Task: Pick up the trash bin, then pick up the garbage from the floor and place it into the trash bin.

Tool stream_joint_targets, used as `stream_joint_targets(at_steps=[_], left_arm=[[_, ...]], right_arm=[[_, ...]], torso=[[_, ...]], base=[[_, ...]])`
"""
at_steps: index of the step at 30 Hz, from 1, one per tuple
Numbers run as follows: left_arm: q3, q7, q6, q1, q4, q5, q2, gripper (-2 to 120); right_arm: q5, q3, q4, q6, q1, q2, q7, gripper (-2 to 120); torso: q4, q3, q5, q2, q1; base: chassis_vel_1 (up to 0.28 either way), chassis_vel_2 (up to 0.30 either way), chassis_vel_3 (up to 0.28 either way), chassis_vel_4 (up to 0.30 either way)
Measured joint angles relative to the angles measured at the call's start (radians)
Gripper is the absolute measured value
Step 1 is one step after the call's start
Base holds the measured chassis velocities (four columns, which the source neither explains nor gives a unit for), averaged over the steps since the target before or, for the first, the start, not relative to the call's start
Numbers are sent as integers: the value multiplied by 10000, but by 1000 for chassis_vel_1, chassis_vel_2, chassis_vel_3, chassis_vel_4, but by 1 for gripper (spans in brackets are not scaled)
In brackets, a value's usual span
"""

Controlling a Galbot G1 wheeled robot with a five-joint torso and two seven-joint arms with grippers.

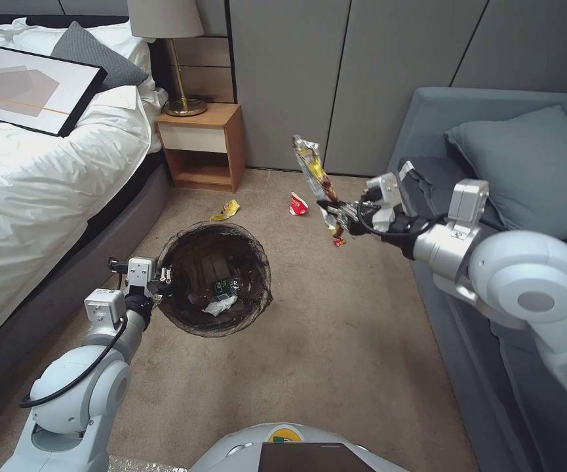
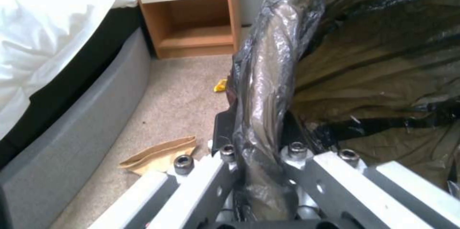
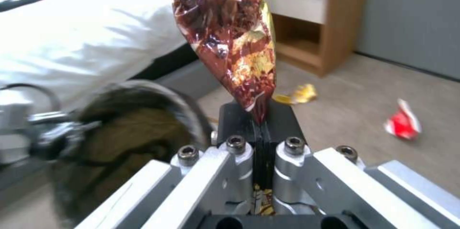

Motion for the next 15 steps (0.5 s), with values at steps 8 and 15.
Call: stream_joint_targets(at_steps=[8, 15], left_arm=[[22, 8, 30, -168, 221, -7, 66, 0], [-15, 10, 35, -254, 375, -29, 126, 0]], right_arm=[[898, -3197, -887, 5, 3211, 98, -467, 0], [1487, -5319, -1270, 10, 5181, 958, 159, 0]], torso=[[-4, 0, 3, 0, 0], [4, 1, -2, 0, 0]], base=[[0, 0, 0, 0], [0, 0, 0, 0]])
